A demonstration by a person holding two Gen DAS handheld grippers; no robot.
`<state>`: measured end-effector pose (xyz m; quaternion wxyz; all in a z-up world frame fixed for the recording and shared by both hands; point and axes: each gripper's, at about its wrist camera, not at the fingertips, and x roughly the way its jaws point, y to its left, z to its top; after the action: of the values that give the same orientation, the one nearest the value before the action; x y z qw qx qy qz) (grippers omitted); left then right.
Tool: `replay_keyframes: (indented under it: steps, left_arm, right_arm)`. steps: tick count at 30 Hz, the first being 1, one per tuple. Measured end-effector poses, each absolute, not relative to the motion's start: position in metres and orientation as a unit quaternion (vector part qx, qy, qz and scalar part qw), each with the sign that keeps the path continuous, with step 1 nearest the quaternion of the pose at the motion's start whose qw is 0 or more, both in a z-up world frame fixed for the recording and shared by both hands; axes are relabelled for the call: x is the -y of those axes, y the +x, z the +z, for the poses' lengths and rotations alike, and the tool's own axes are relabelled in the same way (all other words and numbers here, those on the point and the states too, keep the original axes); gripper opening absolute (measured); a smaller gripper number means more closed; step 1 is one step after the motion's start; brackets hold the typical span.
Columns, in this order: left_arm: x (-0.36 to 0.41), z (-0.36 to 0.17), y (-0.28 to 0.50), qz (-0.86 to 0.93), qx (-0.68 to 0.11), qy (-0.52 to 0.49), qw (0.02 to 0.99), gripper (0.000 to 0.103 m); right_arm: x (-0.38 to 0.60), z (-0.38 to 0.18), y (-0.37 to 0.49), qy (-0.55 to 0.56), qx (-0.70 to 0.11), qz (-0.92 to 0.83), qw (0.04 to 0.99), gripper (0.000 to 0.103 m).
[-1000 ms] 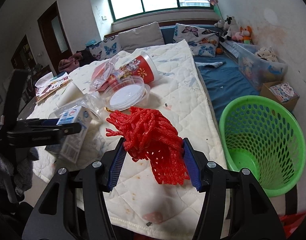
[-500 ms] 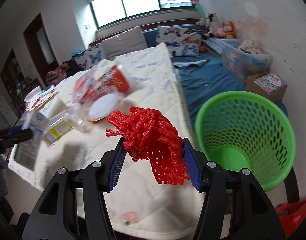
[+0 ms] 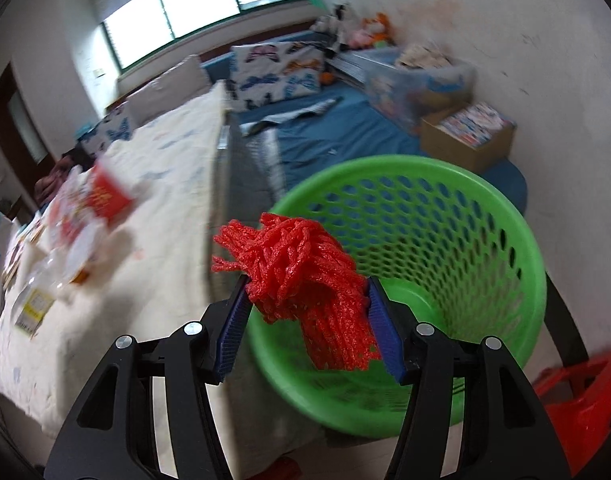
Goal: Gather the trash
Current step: 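Carry the red mesh net over the green basket and open the right gripper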
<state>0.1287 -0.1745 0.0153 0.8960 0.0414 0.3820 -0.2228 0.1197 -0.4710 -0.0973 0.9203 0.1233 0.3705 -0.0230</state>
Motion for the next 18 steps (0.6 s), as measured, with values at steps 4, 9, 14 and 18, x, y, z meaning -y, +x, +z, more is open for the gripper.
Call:
replay_keyframes:
  steps: [4, 9, 14, 18]
  left_arm:
    - [0.205, 0.019, 0.142, -0.241, -0.376, 0.060, 0.893, 0.069]
    - [0.240, 0.017, 0.163, -0.266, -0.379, 0.071, 0.884, 0.069]
    - [0.274, 0.010, 0.183, -0.285, -0.382, 0.086, 0.875, 0.069]
    - [0.301, 0.003, 0.197, -0.303, -0.389, 0.094, 0.865, 0.069]
  right_arm:
    - [0.495, -0.108, 0.128, 0.142, -0.374, -0.043, 0.915, 0.062]
    - [0.519, -0.119, 0.139, 0.167, -0.378, -0.056, 0.909, 0.072]
    - [0.533, -0.124, 0.142, 0.170, -0.375, -0.076, 0.908, 0.083]
    - [0.541, -0.122, 0.134, 0.173, -0.366, -0.090, 0.910, 0.083]
